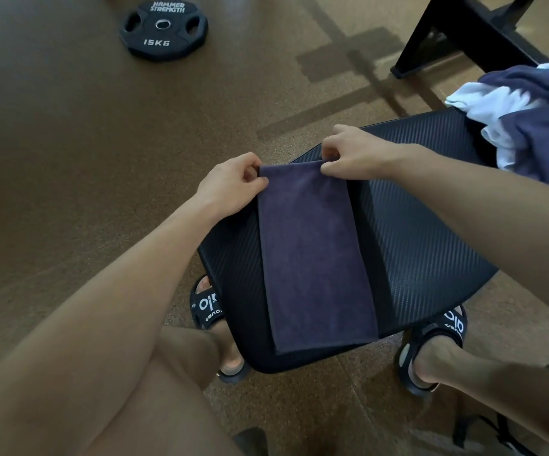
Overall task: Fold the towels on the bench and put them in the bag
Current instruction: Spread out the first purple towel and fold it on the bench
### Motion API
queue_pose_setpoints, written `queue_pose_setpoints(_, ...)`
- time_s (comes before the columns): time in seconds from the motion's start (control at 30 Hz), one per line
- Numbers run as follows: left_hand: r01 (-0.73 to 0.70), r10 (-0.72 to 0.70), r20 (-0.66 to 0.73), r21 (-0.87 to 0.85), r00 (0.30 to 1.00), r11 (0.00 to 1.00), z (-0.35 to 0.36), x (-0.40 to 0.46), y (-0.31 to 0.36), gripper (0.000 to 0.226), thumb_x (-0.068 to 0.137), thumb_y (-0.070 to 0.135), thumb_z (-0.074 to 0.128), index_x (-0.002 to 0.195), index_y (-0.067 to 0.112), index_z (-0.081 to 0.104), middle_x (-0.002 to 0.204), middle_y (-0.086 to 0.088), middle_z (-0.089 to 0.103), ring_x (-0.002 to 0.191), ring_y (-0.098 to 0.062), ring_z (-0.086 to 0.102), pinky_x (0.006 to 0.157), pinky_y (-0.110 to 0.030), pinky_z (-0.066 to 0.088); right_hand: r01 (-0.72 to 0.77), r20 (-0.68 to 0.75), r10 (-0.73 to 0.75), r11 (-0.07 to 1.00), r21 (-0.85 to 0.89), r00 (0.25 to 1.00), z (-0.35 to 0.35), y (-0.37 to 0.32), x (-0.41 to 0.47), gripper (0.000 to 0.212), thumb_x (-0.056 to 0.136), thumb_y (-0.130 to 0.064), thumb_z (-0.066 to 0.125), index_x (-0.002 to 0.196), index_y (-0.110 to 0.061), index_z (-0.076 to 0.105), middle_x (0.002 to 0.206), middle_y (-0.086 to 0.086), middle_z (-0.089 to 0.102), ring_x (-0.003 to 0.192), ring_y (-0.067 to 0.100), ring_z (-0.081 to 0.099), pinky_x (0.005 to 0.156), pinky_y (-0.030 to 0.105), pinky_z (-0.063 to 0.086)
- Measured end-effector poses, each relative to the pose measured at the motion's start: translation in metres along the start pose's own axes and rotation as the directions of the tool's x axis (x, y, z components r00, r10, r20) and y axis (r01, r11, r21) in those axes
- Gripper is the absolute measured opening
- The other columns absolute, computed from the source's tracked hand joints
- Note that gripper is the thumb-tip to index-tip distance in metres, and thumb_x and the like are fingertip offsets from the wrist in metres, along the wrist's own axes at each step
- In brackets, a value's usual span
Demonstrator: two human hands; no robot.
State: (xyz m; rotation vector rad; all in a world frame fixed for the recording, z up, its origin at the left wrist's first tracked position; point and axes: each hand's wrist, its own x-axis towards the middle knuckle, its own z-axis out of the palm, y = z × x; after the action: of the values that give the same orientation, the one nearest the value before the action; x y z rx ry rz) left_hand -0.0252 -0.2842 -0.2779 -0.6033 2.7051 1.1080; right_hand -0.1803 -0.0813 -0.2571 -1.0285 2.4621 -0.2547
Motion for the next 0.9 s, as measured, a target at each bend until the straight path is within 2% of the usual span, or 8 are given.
queue_pose_setpoints(0.1, 0.003, -0.003, -0.007, -0.013, 1.000, 1.000, 0.001, 0.000, 0.002, 0.010, 0.096, 0.037, 0.059, 0.100, 0.031, 0.065, 0.098, 0.012, 0.066, 0.096, -0.014, 0.064, 0.091, -0.046, 0.054, 0.004, -0.020, -0.002, 0.998, 0.056, 1.000, 0.002, -0.003, 0.001, 0.020, 0.090, -0.040, 0.064, 0.085, -0.020, 0.065, 0.106, 0.001, 0.048, 0.096, 0.017, 0.050, 0.083, 0.031, 0.043)
queue_pose_setpoints(0.23, 0.046, -0.046, 0.013, -0.012, 0.999, 0.999, 0.002, 0.002, 0.002, 0.014, 0.097, 0.040, 0.059, 0.104, 0.033, 0.067, 0.095, 0.013, 0.067, 0.095, -0.013, 0.064, 0.092, -0.045, 0.055, -0.051, -0.001, 0.052, 0.994, 0.097, 0.999, -0.001, 0.004, 0.004, 0.023, 0.092, -0.033, 0.065, 0.076, -0.016, 0.064, 0.108, 0.000, 0.049, 0.094, 0.019, 0.053, 0.070, 0.029, 0.039)
queue_pose_setpoints(0.3, 0.048, -0.048, 0.012, 0.000, 0.999, 0.999, 0.002, 0.002, 0.002, 0.014, 0.096, 0.040, 0.059, 0.105, 0.033, 0.067, 0.095, 0.014, 0.067, 0.096, -0.013, 0.065, 0.093, -0.045, 0.054, -0.057, 0.019, 0.055, 0.993, 0.101, 0.998, -0.003, 0.005, 0.004, 0.023, 0.093, -0.031, 0.064, 0.076, -0.015, 0.064, 0.109, -0.001, 0.048, 0.093, 0.018, 0.052, 0.069, 0.029, 0.038)
queue_pose_setpoints(0.53, 0.062, -0.063, 0.017, 0.028, 0.998, 0.998, 0.002, 0.000, 0.008, 0.017, 0.092, 0.043, 0.064, 0.104, 0.031, 0.063, 0.095, 0.015, 0.064, 0.094, -0.012, 0.062, 0.090, -0.042, 0.054, -0.054, 0.012, 0.053, 0.998, 0.041, 0.999, 0.004, 0.003, 0.000, 0.019, 0.096, -0.030, 0.057, 0.091, -0.015, 0.068, 0.120, 0.004, 0.045, 0.110, 0.020, 0.048, 0.092, 0.031, 0.039)
queue_pose_setpoints(0.63, 0.034, -0.034, 0.037, 0.018, 0.999, 0.999, 0.005, -0.008, 0.013, 0.027, 0.091, 0.038, 0.069, 0.113, 0.026, 0.059, 0.099, 0.009, 0.062, 0.094, -0.013, 0.061, 0.086, -0.037, 0.053, -0.068, 0.003, 0.068, 0.998, 0.001, 0.998, 0.005, -0.002, -0.008, 0.022, 0.095, -0.035, 0.056, 0.091, -0.016, 0.066, 0.119, 0.004, 0.044, 0.110, 0.020, 0.044, 0.095, 0.033, 0.040)
queue_pose_setpoints(0.73, -0.029, 0.028, 0.031, 0.021, 0.999, 0.999, 0.013, -0.017, 0.014, 0.038, 0.090, 0.036, 0.071, 0.123, 0.025, 0.057, 0.109, 0.004, 0.054, 0.097, -0.014, 0.057, 0.089, -0.032, 0.049, -0.113, 0.007, 0.113, 0.993, 0.035, 0.994, 0.005, -0.004, -0.019, 0.022, 0.091, -0.038, 0.057, 0.083, -0.018, 0.060, 0.108, 0.003, 0.044, 0.099, 0.022, 0.048, 0.087, 0.037, 0.044)
queue_pose_setpoints(0.83, -0.042, 0.042, 0.022, -0.011, 0.999, 0.999, 0.017, -0.017, 0.011, 0.037, 0.092, 0.036, 0.069, 0.127, 0.029, 0.058, 0.120, -0.001, 0.046, 0.095, -0.013, 0.060, 0.095, -0.030, 0.048, -0.177, 0.020, 0.176, 0.981, 0.075, 0.984, 0.004, 0.000, -0.032, 0.019, 0.087, -0.034, 0.061, 0.083, -0.016, 0.058, 0.092, -0.001, 0.052, 0.083, 0.019, 0.054, 0.065, 0.033, 0.040)
queue_pose_setpoints(0.9, -0.036, 0.037, 0.026, -0.031, 0.999, 0.999, 0.016, -0.012, 0.013, 0.034, 0.094, 0.041, 0.065, 0.127, 0.034, 0.059, 0.123, -0.002, 0.044, 0.101, -0.014, 0.058, 0.096, -0.030, 0.045, -0.213, 0.027, 0.212, 0.971, 0.108, 0.977, 0.002, 0.004, -0.040, 0.017, 0.087, -0.033, 0.064, 0.084, -0.017, 0.057, 0.089, -0.001, 0.056, 0.082, 0.018, 0.054, 0.062, 0.032, 0.039)
